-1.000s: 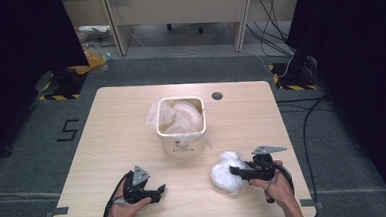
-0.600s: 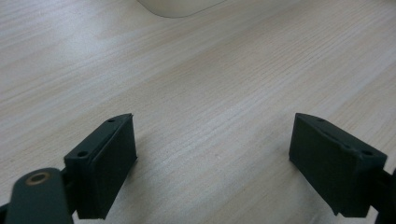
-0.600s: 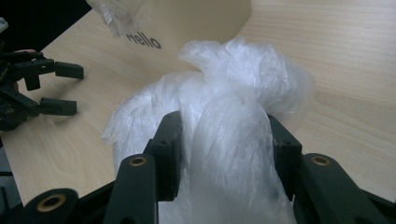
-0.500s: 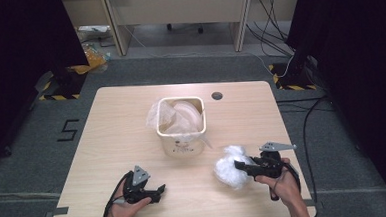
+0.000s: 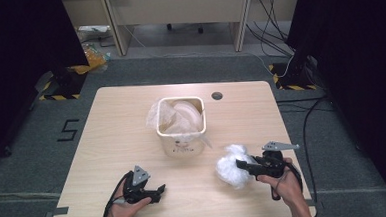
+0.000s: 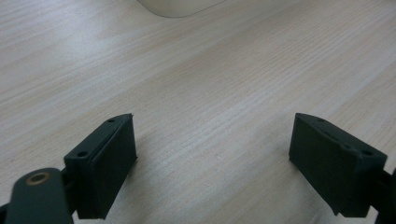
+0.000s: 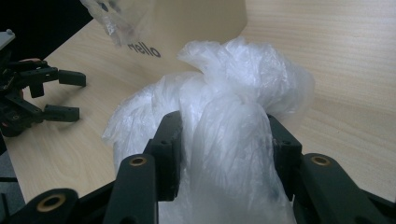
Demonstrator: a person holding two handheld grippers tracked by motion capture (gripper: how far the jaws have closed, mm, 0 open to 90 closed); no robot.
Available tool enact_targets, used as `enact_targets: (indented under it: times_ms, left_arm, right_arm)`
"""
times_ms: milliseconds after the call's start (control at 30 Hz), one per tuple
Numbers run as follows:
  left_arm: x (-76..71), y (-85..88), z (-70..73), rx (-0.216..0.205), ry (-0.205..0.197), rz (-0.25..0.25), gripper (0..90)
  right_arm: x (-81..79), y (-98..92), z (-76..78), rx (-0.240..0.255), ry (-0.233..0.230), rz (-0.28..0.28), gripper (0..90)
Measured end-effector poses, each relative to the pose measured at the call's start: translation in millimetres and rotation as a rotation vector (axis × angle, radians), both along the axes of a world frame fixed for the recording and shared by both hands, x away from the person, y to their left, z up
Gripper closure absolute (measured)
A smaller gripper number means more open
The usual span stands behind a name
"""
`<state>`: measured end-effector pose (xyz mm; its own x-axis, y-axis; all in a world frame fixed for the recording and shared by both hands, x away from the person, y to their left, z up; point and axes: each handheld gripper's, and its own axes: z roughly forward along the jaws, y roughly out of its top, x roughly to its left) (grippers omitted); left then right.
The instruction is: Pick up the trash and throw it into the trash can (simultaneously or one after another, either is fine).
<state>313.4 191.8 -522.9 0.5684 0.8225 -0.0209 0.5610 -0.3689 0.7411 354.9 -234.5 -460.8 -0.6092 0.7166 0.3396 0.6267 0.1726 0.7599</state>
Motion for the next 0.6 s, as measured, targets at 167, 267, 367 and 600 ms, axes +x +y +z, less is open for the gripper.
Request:
enact_targets:
  times_ms: [167,267,367,600]
  left_arm:
    - [0.0,0.0,0.0,0.000,0.000,0.000,14.0]
    - [0.0,0.0,0.0,0.000,0.000,0.000,14.0]
    - [0.0,0.0,0.0,0.000,0.000,0.000,14.0]
    - [0.0,0.0,0.0,0.000,0.000,0.000,14.0]
  right_arm:
    - [-1.4,-0.2,4.9,0.006,-0.016,-0.006,56.8]
    - [-1.8,-1.7,8.4,0.011,-0.026,-0.010,56.8]
    - [-2.0,-3.1,10.4,0.016,-0.030,-0.013,56.8]
    - [-1.5,-6.2,16.8,0.033,-0.049,-0.024,56.8]
